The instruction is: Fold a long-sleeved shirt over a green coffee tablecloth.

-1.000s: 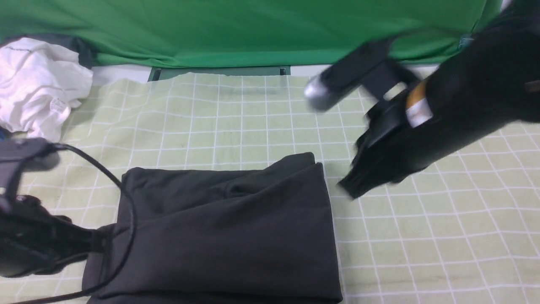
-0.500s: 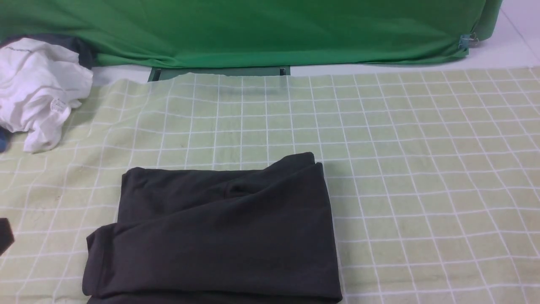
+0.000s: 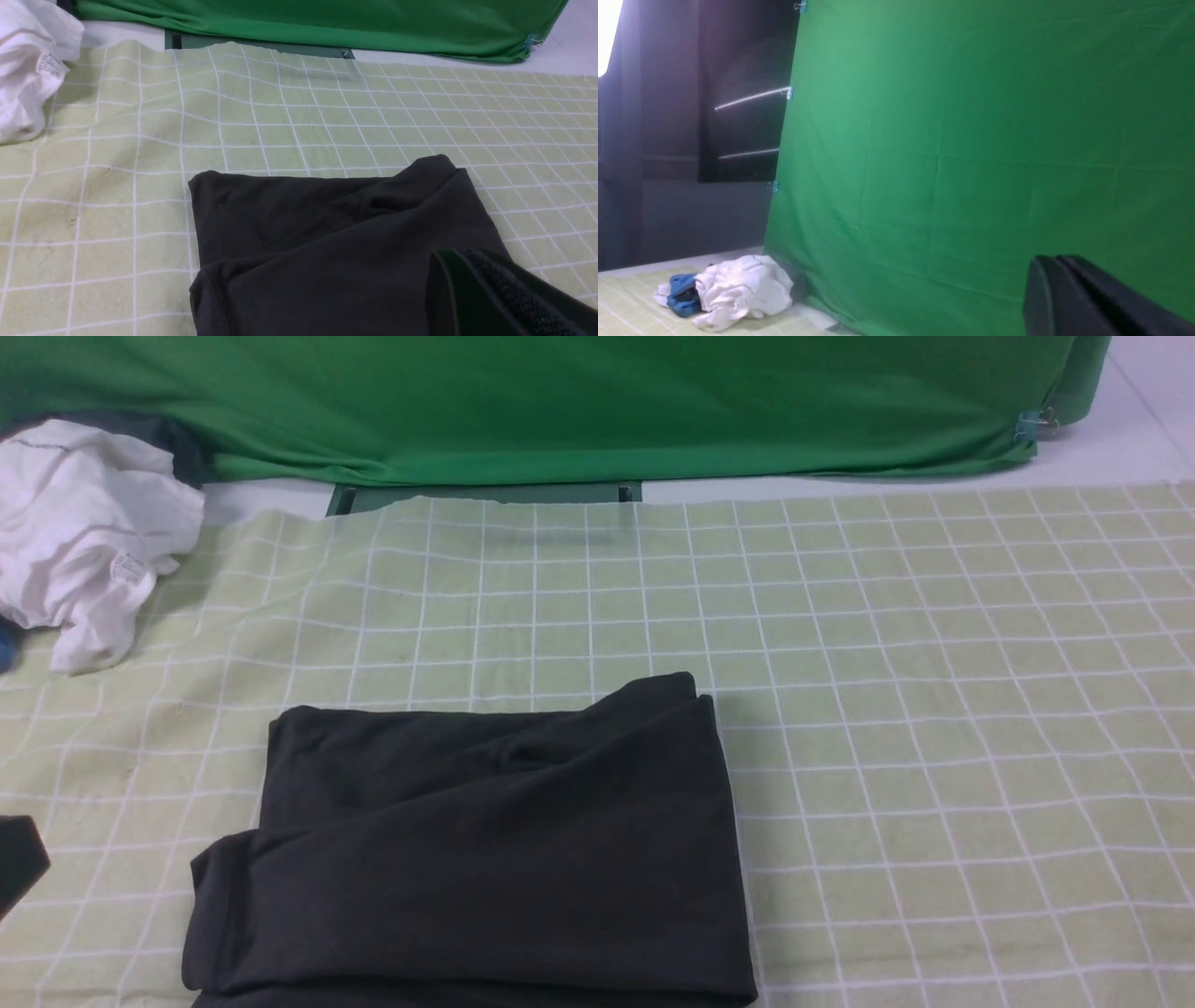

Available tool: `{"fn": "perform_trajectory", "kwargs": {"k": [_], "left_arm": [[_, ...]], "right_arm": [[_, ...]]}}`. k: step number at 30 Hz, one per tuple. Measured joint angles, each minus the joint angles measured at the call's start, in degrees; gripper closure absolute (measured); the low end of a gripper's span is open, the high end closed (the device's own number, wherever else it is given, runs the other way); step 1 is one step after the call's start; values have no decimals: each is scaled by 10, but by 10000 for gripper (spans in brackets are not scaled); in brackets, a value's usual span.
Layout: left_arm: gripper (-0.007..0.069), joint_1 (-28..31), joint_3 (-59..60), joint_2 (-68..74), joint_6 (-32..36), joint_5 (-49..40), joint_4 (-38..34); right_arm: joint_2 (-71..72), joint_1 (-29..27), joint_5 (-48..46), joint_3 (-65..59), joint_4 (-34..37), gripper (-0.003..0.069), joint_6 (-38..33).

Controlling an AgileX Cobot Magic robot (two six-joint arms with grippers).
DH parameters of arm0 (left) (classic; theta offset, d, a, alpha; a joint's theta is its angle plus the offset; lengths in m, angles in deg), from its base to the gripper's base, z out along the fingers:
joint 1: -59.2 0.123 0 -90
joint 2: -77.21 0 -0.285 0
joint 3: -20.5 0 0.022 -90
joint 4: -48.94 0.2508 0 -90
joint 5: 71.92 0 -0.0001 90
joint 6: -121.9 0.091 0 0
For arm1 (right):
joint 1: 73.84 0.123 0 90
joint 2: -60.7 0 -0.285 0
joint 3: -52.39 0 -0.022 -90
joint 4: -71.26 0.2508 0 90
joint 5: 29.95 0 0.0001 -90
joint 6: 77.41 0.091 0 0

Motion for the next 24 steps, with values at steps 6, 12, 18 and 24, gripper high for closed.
{"fn": "perform_trajectory", "kwargs": {"k": [6, 12, 18, 24], "left_arm": [[613, 0, 0, 0, 4, 6, 18], [613, 0, 0, 0, 8, 8, 22], [611, 0, 0, 0, 10, 8, 22], [611, 0, 0, 0, 11, 8, 22]], "right_arm": [[1, 0, -26, -3, 1, 603, 0], [1, 0, -31, -3, 3, 587, 0], [1, 0, -32, -3, 3, 571, 0], [1, 0, -32, -3, 3, 549, 1]]}}
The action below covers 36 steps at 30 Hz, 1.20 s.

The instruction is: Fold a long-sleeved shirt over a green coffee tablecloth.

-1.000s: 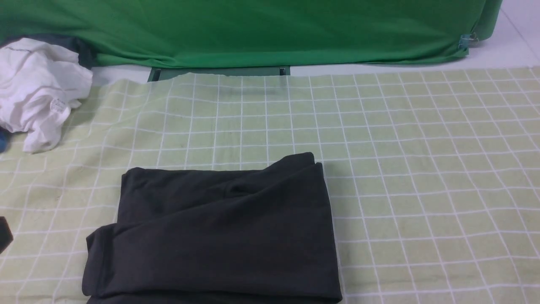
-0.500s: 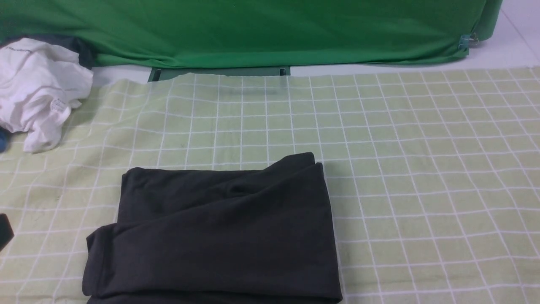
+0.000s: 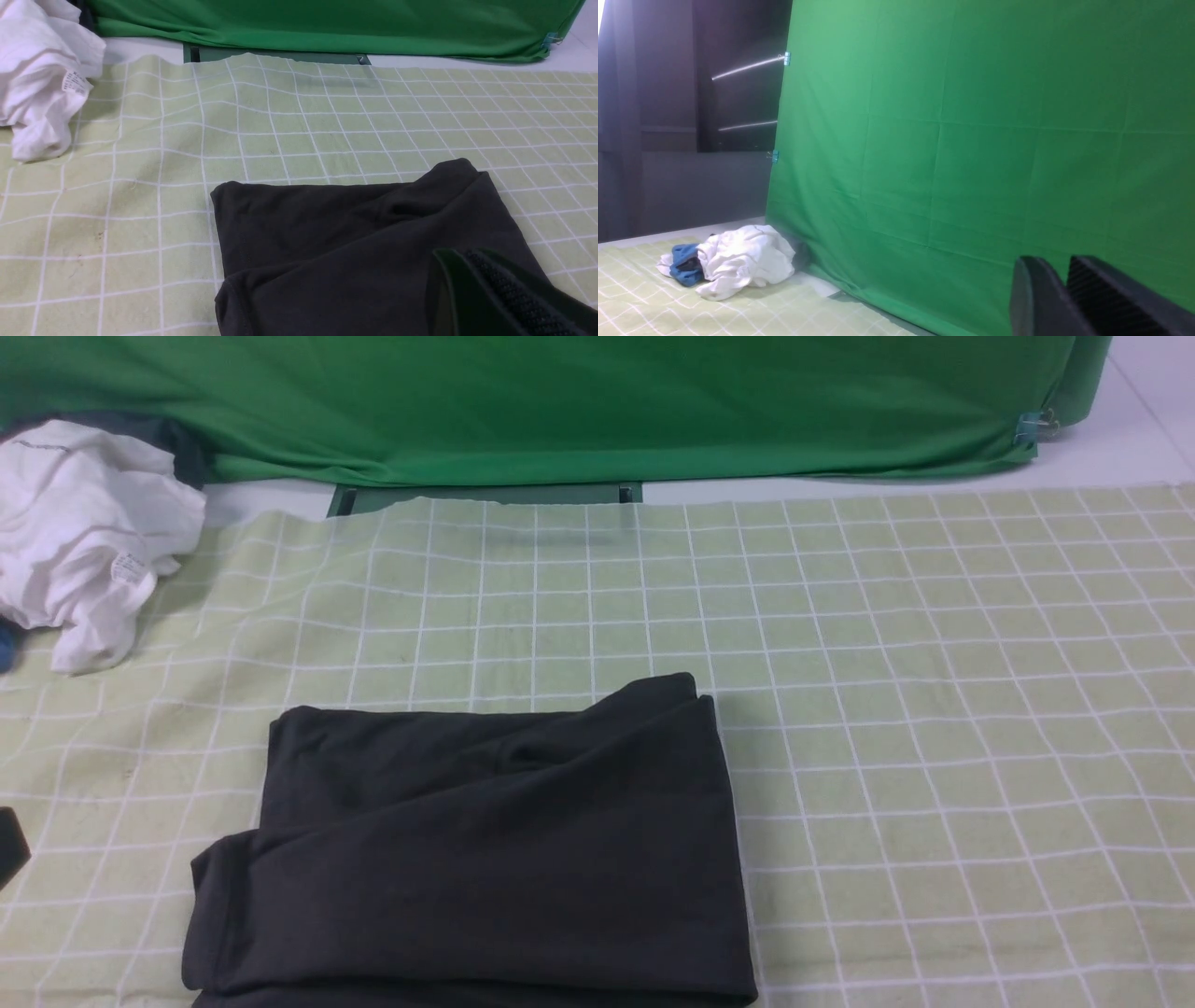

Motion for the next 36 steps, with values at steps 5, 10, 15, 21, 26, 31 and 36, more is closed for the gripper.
{"fn": "perform_trajectory", "kwargs": {"k": [5, 10, 15, 21, 26, 31, 36], "left_arm": [[611, 0, 0, 0, 14, 3, 9], [611, 4, 26, -2, 26, 86, 36], [611, 37, 124, -35, 28, 258, 44], [611, 59, 271, -101, 28, 377, 84], [610, 60, 360, -147, 28, 431, 107], [610, 60, 365, -157, 28, 368, 112], [610, 60, 365, -157, 28, 354, 115]], "right_arm": [[0, 0, 0, 0, 0, 538, 0], [0, 0, 0, 0, 0, 522, 0], [0, 0, -1, 0, 0, 503, 0], [0, 0, -1, 0, 0, 485, 0], [0, 0, -1, 0, 0, 477, 0], [0, 0, -1, 0, 0, 468, 0], [0, 0, -1, 0, 0, 463, 0]]}}
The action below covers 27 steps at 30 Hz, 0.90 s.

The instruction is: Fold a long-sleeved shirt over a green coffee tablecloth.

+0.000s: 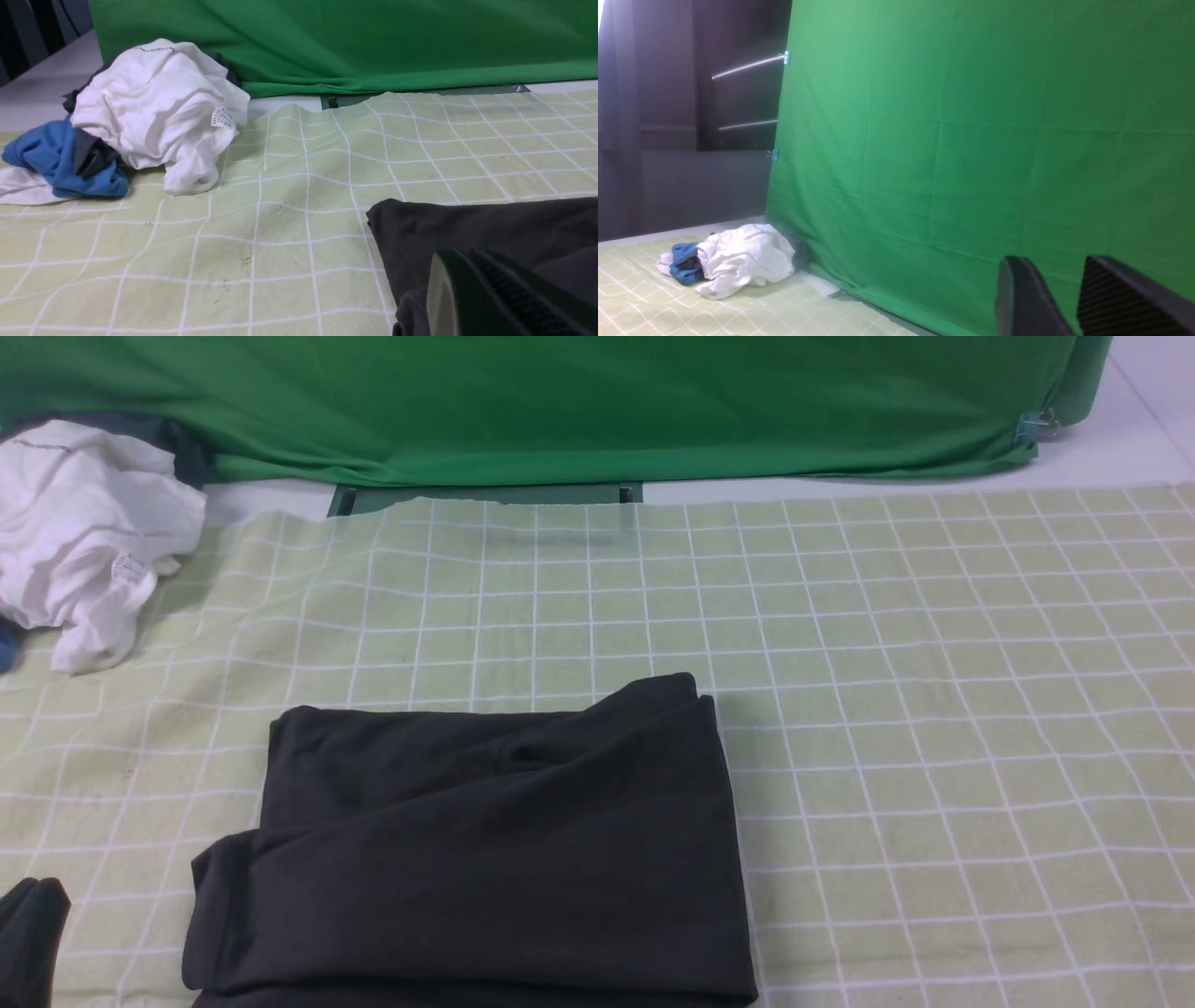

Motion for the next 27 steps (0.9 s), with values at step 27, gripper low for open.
{"fn": "perform_trajectory", "kwargs": {"k": [27], "left_arm": [[610, 0, 0, 0, -1, -1, 2]], "right_arm": [[0, 0, 0, 0, 0, 421, 1]]}}
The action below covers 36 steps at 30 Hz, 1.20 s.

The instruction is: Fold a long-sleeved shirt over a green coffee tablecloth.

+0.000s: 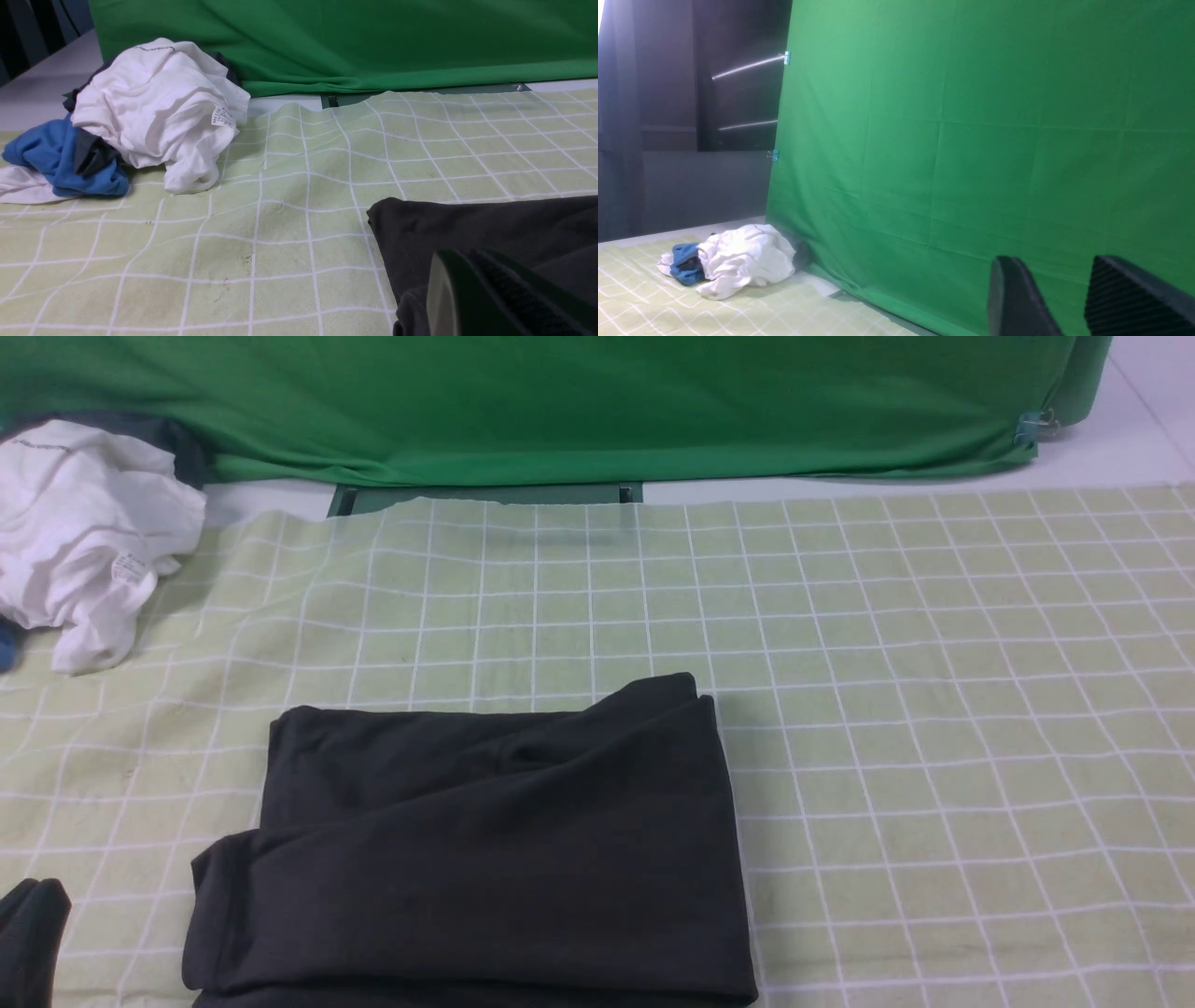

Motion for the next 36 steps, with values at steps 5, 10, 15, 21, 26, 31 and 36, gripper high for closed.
{"fn": "perform_trajectory", "kwargs": {"k": [5, 10, 15, 21, 26, 31, 36], "left_arm": [[610, 0, 0, 0, 0, 0, 0], [610, 0, 0, 0, 0, 0, 0], [610, 0, 0, 0, 0, 0, 0], [610, 0, 0, 0, 0, -2, 0], [610, 0, 0, 0, 0, -2, 0], [610, 0, 0, 0, 0, -2, 0], [610, 0, 0, 0, 0, -2, 0]], "right_arm": [[0, 0, 0, 0, 0, 421, 0], [0, 0, 0, 0, 0, 421, 1], [-3, 0, 17, -4, 23, 421, 0], [-28, 0, 37, -18, 101, 421, -79], [-36, 0, 75, -46, 125, 421, -107], [-36, 0, 86, -69, 127, 421, -106], [-36, -65, 94, -121, 127, 421, -107]]}}
